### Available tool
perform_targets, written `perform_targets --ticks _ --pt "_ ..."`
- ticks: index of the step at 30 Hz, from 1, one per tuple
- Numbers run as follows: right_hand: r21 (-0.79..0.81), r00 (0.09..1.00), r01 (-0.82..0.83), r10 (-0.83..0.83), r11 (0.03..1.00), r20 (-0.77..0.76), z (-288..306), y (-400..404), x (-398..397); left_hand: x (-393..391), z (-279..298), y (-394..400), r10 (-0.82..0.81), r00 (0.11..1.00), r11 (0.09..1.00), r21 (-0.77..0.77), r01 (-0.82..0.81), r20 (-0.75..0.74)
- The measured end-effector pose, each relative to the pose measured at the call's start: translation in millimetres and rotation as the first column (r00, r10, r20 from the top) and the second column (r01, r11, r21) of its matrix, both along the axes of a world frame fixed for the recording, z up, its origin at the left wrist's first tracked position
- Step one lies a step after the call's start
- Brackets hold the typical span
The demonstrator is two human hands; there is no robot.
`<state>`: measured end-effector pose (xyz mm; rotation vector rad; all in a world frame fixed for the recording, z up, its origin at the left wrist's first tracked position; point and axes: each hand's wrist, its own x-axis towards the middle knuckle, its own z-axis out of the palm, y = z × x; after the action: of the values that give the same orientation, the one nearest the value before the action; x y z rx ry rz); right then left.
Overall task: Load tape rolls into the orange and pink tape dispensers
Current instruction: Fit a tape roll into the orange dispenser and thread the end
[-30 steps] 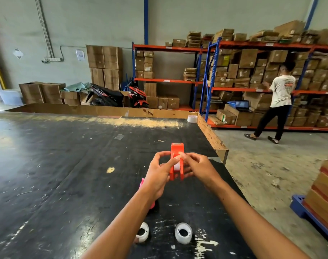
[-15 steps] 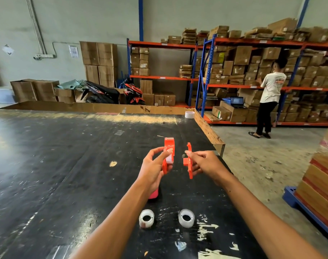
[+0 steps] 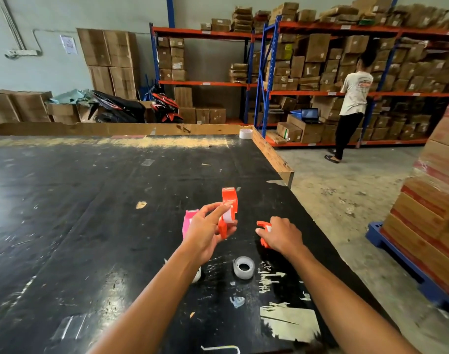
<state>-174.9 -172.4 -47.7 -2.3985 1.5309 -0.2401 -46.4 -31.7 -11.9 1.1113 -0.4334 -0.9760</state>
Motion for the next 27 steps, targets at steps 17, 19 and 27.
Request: perform_targets --ticks 17,19,27 --pt "-0.034 0.609 -0.598 0.482 0.801 0.63 59 58 7 4 -2 12 -0.03 0.999 1.0 -0.008 0.03 -0.044" --pt "-0.058 0.593 -0.603 0.496 0.795 0.635 58 58 8 5 -3 13 -0.038 0.998 0.999 -0.007 0.038 -0.04" --pt "0.03 0.596 -0.592 0.414 0.805 0.688 58 58 6 3 0 14 -0.056 0.998 0.998 0.023 0.056 -0.01"
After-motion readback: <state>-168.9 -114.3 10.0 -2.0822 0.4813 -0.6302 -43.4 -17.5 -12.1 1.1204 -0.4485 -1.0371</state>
